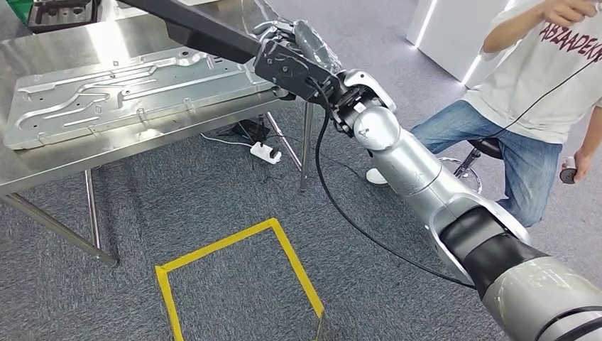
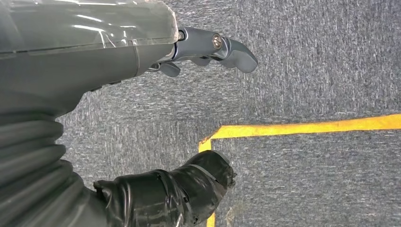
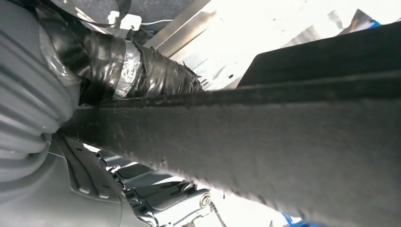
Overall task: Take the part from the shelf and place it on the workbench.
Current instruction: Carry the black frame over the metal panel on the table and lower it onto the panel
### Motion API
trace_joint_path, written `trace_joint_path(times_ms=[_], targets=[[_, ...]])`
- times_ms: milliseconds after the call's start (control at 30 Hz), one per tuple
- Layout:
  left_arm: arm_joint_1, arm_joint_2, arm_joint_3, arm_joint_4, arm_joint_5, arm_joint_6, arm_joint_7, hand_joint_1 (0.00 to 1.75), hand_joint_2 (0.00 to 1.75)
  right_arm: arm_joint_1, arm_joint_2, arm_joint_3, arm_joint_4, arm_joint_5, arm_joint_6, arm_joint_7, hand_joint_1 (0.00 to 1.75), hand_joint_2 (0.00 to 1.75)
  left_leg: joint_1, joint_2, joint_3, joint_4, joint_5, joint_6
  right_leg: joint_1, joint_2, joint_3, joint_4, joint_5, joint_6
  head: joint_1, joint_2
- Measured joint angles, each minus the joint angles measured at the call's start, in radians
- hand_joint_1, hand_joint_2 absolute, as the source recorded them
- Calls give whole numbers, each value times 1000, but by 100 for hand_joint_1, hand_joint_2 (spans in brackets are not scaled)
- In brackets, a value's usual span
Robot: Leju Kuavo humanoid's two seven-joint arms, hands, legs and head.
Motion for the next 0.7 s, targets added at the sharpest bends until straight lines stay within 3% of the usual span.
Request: trace_joint_path(times_ms=[33, 100, 167, 233, 333, 400, 467, 500, 533, 567, 633, 700], targets=[[0, 0, 0, 0, 0, 0, 0, 0, 175, 1, 0, 0, 0, 0, 1, 0, 175, 175, 0, 0, 3, 4, -6, 0, 0, 0, -1, -15, 24, -1, 0, 0], [1, -1, 0, 0, 0, 0, 0, 0, 175, 1, 0, 0, 1, 0, 2, 0, 175, 175, 0, -1, 10, 14, -21, -5, -2, -1, 43, -130, 97, -3, 0, 0], [-1, -1, 0, 0, 0, 1, 1, 0, 175, -1, 0, 0, 0, 0, 4, 0, 175, 175, -4, -2, 11, 25, -35, -14, 0, -1, 89, -231, 130, -7, 0, 0], [-2, -1, 0, 0, 0, 1, 1, 0, 175, -2, 0, 0, 0, 0, 5, 0, 175, 175, -6, -2, 11, 26, -41, -23, 4, 1, 102, -253, 124, -12, -2, 0], [-4, 0, 0, 0, 0, 1, 1, 0, 175, -3, 0, 0, -1, 0, 5, 0, 175, 175, -5, 0, 12, 41, -60, -37, -2, 3, 116, -262, 119, -28, -3, 0], [-7, 1, 0, 0, 0, 1, 1, 0, 175, -5, 0, 0, -2, 0, 6, 0, 175, 175, -1, 1, -34, 136, -101, -48, -5, 0, 133, -268, 111, -36, -6, 0], [-7, 0, 0, 0, 0, 1, 1, 0, 175, -5, 0, 0, -1, 0, 7, 0, 175, 175, 2, 2, -112, 265, -135, -55, -4, -1, 147, -269, 100, -39, -8, 0], [-5, 0, 0, 0, 0, 0, 1, 0, 175, -4, 0, 0, 0, 2, 8, 0, 175, 175, 2, 2, -140, 297, -129, -56, -3, 0, 154, -269, 94, -40, -8, 0], [-3, -1, 0, 0, 0, 0, 1, 0, 175, -3, 0, 0, 0, 3, 9, 0, 175, 175, 2, 2, -150, 290, -102, -54, -2, 1, 164, -269, 86, -39, -8, 0], [-1, -2, 0, 0, 0, -1, 1, 0, 175, -2, 0, 0, 0, 6, 9, 0, 175, 175, 2, 2, -141, 248, -59, -50, -1, 2, 175, -269, 79, -39, -8, 0], [-1, -2, 0, 0, 0, -1, 1, 0, 175, -5, 0, 0, 0, 12, 10, 1, 175, 175, -3, 2, -90, 112, 23, -36, 1, 2, 197, -272, 64, -35, -8, 0], [-2, 0, 0, 0, 0, -1, 1, 0, 175, -9, 0, 0, 1, 16, 10, 2, 175, 175, -12, 3, -49, 27, 40, -22, 2, 4, 211, -281, 57, -26, -8, 0]])
